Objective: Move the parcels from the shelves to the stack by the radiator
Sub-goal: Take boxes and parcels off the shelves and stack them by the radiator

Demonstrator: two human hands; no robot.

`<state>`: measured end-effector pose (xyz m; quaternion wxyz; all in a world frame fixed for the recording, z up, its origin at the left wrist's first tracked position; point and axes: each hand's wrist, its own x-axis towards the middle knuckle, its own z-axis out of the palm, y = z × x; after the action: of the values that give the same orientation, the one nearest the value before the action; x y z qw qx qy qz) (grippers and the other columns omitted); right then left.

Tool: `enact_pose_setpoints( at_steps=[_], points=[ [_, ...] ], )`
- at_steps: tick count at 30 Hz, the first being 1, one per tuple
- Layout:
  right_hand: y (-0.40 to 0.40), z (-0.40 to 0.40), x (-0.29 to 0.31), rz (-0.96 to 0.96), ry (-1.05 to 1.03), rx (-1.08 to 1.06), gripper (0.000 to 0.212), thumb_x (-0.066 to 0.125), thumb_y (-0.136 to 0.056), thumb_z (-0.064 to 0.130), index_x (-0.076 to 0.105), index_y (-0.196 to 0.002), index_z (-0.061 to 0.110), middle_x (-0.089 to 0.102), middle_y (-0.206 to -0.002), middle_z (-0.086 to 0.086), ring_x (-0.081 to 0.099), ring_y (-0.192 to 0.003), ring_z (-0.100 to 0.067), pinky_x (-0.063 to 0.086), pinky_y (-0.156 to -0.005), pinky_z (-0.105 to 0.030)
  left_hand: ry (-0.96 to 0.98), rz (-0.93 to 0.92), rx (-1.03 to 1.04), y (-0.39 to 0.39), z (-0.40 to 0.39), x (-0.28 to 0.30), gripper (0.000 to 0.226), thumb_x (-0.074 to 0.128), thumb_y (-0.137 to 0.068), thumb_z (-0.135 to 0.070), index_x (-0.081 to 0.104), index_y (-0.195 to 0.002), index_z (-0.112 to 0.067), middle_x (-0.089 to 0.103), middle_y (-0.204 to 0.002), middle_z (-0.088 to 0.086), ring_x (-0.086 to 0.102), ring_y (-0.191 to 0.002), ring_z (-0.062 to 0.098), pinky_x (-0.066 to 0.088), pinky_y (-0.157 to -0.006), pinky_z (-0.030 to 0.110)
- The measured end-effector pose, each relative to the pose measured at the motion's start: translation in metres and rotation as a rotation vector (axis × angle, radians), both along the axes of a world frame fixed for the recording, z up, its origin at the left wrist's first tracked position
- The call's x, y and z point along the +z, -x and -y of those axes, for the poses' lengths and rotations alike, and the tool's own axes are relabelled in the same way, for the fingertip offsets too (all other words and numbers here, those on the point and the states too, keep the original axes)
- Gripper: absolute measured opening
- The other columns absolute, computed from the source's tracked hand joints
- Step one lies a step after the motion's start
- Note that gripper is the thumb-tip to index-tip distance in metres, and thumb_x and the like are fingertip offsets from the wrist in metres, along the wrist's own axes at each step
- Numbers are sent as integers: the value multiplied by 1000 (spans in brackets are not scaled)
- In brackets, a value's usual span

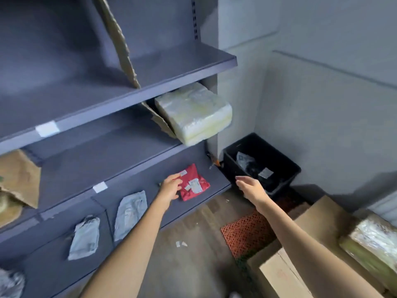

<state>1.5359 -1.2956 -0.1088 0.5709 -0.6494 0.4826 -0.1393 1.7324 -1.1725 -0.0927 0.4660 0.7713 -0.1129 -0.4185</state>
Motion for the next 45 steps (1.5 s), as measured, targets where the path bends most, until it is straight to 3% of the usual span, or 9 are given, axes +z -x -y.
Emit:
enact_pose_setpoints(
  at_steps=[6,9,19,25,31,34,37,40,45],
  points=[
    [-74,67,34,24,-22,26,46,48,-94,16,42,-139,10,50,-138,-12,47,-126,-26,38,-105,-39,7,-26,37,-43,27,7,38,38,-100,-17,44,-138,-17,48,-140,8,47,-126,26,41,-97,38],
    [-109,119,38,21,-90,0,54,45,-95,15,28,-146,9,48,-137,-22,46,-127,-37,38,-104,-47,-42,-44,47,-64,58,2,40,37,-101,-24,40,-140,-18,44,-143,6,46,-129,25,40,-100,40],
    [-202,277,21,-88,65,-1,71,51,-93,27,13,-149,5,18,-156,-12,20,-143,-31,17,-117,-38,-72,-139,203,-114,178,-11,56,34,-98,-46,15,-149,-33,25,-155,2,35,-137,25,36,-105,48],
    [-218,310,8,-51,24,-3,66,52,-93,34,24,-146,7,36,-148,-16,39,-134,-32,32,-112,-38,-82,-171,132,-116,189,-11,46,35,-100,-38,27,-143,-26,35,-148,4,40,-134,24,40,-99,50],
    [-117,271,-11,-77,49,-172,55,56,-83,47,62,-119,6,63,-108,-16,60,-104,-30,50,-89,-40,-114,-216,-23,-97,165,-8,55,45,-92,-50,34,-140,-25,41,-145,3,54,-115,26,46,-92,45],
    [-37,221,-27,-49,-55,-333,46,57,-89,37,57,-126,10,57,-120,-10,54,-100,-23,45,-76,-31,-221,-258,-206,-52,150,-18,66,48,-88,-56,27,-143,-26,38,-148,2,55,-117,27,46,-98,46],
    [31,155,-29,-23,-203,-446,52,56,-90,39,42,-136,20,41,-139,-5,44,-124,-27,40,-90,-41,-315,-332,-342,1,124,-38,72,51,-88,-54,21,-146,-24,27,-154,3,49,-125,33,42,-102,50],
    [87,99,-29,-2,-210,-536,52,57,-90,35,38,-136,20,43,-138,-5,47,-113,-21,39,-91,-38,-350,-435,-435,44,92,-68,66,53,-87,-52,28,-145,-29,31,-152,3,49,-125,33,43,-99,51],
    [169,16,-47,-120,-234,-572,48,65,-84,30,47,-127,19,51,-128,-6,52,-108,-24,44,-89,-36,-457,-531,-524,115,26,-114,42,56,-89,-42,47,-124,-20,55,-114,4,45,-109,22,39,-102,51]
  ],
)
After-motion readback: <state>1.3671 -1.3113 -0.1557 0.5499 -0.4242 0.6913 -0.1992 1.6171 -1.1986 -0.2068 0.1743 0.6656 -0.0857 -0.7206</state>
